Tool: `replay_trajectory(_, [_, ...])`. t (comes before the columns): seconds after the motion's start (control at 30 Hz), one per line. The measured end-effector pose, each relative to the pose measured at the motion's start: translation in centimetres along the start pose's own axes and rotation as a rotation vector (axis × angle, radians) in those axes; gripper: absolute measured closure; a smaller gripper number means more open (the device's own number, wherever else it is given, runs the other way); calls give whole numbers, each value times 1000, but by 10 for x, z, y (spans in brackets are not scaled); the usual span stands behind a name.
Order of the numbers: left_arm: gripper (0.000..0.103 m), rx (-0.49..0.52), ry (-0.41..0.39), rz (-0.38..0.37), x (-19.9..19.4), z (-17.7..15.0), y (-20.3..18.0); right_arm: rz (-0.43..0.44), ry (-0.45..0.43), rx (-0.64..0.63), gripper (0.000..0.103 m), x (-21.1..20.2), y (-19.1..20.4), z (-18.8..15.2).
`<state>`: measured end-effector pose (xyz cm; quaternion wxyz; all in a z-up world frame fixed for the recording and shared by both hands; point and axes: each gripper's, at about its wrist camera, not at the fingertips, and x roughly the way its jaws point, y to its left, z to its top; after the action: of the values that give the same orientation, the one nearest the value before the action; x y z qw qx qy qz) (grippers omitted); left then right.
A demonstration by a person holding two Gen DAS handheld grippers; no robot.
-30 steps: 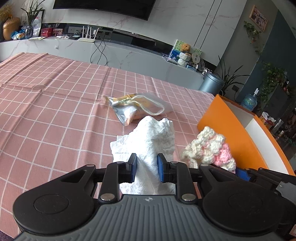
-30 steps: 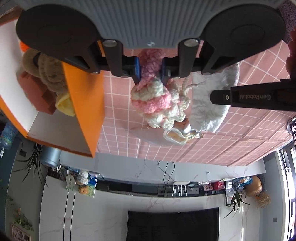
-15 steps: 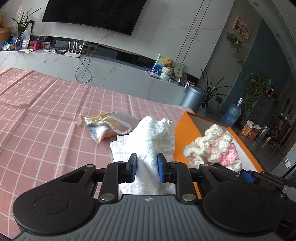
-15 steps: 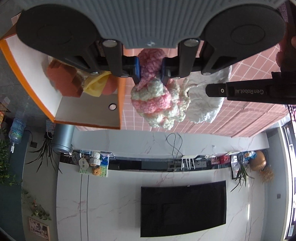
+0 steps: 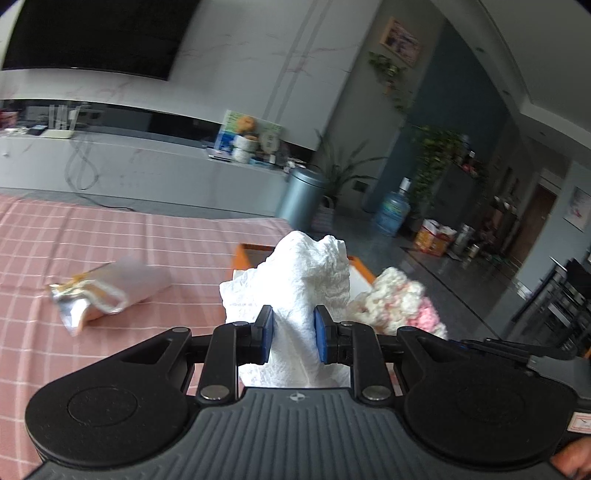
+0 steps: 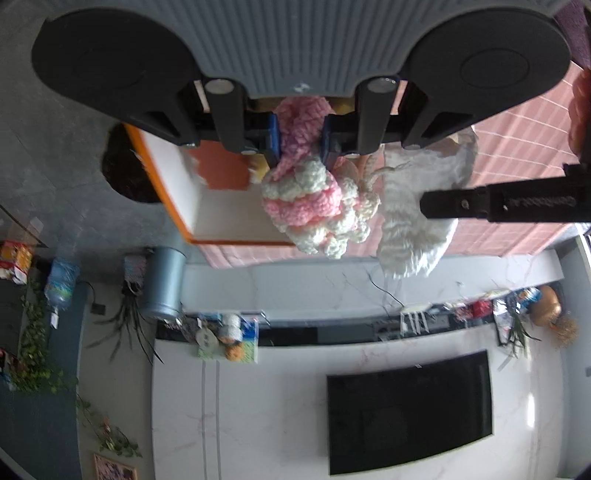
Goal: Organize soft objects
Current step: 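Carry the white fabric and pink crocheted item over the box with both tools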
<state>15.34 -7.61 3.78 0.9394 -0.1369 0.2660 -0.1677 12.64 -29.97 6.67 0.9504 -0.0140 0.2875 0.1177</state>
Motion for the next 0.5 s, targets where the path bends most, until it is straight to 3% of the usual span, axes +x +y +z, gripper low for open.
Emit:
replay_trajectory(0.23, [77, 90, 111, -90, 44, -2, -37, -71, 102, -36, 83, 2, -46, -1])
replay_trajectory(0.5, [77, 226, 224, -69, 91, -17, -65, -105, 236, -74, 83, 27, -76, -8])
